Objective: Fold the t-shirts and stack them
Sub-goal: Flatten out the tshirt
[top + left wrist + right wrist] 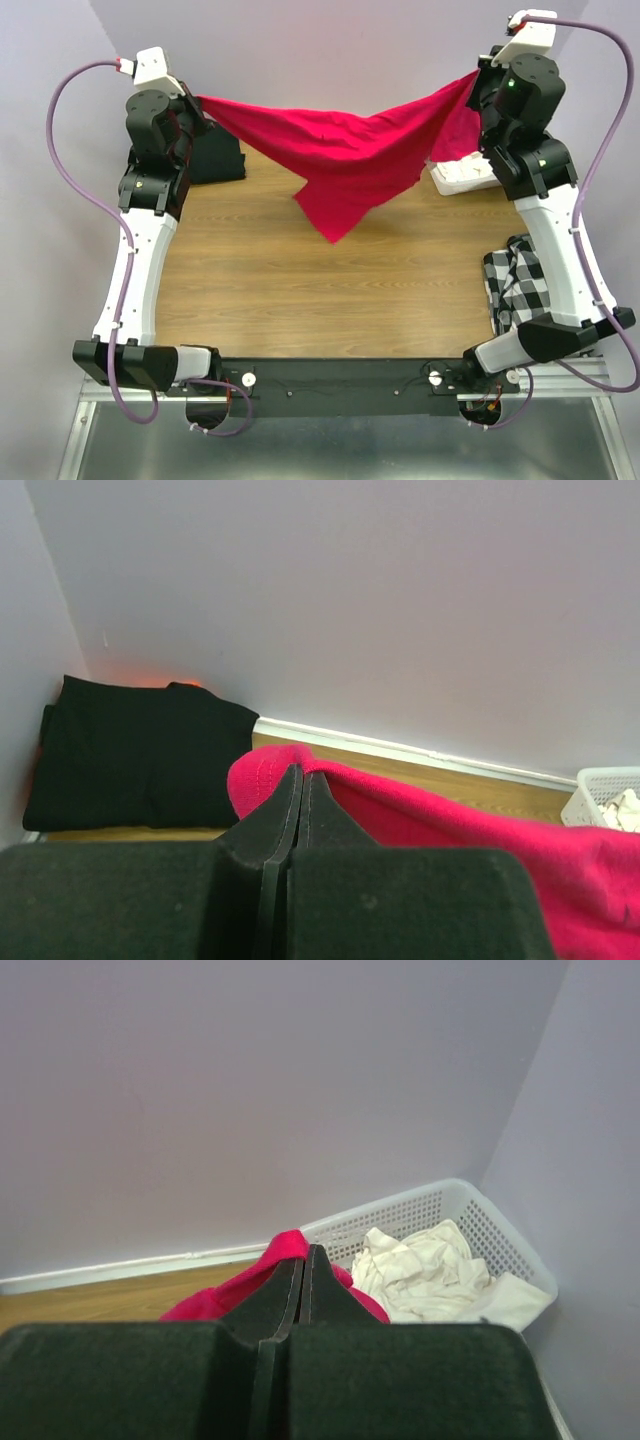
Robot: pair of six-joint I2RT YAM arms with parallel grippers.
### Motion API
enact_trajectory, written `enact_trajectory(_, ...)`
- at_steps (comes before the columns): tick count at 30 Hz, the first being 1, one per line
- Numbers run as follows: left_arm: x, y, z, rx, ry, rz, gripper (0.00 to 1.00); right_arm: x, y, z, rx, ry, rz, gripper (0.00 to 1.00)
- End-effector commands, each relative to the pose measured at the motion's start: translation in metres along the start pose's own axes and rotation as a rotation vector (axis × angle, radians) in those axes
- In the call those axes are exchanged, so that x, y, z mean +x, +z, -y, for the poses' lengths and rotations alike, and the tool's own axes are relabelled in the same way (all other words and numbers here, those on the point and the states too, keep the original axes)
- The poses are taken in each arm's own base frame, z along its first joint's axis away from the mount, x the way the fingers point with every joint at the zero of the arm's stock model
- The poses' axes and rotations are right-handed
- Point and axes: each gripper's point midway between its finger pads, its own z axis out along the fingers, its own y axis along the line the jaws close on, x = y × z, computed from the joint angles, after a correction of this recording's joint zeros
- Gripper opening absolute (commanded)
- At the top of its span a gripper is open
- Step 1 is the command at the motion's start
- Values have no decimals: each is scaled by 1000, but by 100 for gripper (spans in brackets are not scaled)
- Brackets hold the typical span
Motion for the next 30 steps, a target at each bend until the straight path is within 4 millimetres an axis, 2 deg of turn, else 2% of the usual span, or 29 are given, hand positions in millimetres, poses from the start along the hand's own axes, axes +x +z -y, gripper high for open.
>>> enact_trajectory(1,-45,-13,13,56,6,101,0,-45,-21,11,-18,67,107,1)
enact_trajectory(5,-52,-23,14,68,29,116,0,-57,-42,18,-48,94,138,1)
enact_trajectory(6,-51,-25,14,66,32,114,0,-55,-44,16,-64,90,135,1)
enact_trajectory(7,-51,-30,9,49,31,121,0,-62,-54,21,-75,93,153,1)
enact_trajectory(14,-34,-58,-18,-50,33,138,0,-59,-84,34,-103,54,148,1)
enact_trajectory(17,-40,-69,-22,-61,51,182,0,-61,-87,36,-103,56,154,1)
enact_trajectory(20,-37,-58,-23,-64,89,168,0,-63,-77,29,-114,47,153,1)
enact_trajectory(21,-32,-53,-21,-54,98,149,0,-53,-63,20,-115,29,123,1)
enact_trajectory(22,-20,-40,-16,-27,109,109,0,-48,-56,16,-113,21,111,1)
enact_trajectory(24,-3,-26,-13,-5,109,55,0,-28,-35,5,-104,0,61,1)
enact_trajectory(25,21,-11,-12,10,113,-6,0,-3,-13,-8,-101,-21,4,1)
enact_trajectory(26,34,-5,-13,9,113,-39,0,11,-1,-15,-97,-28,-22,1)
enact_trajectory(27,49,3,-15,3,99,-77,0,35,11,-23,-95,-47,-70,1)
enact_trajectory(28,79,15,-21,-12,104,-147,0,70,33,-37,-97,-70,-136,1)
enact_trajectory(29,95,20,-26,-30,97,-180,0,86,46,-45,-100,-72,-149,1)
enact_trajectory(30,105,24,-29,-46,77,-192,0,114,59,-52,-106,-88,-192,1)
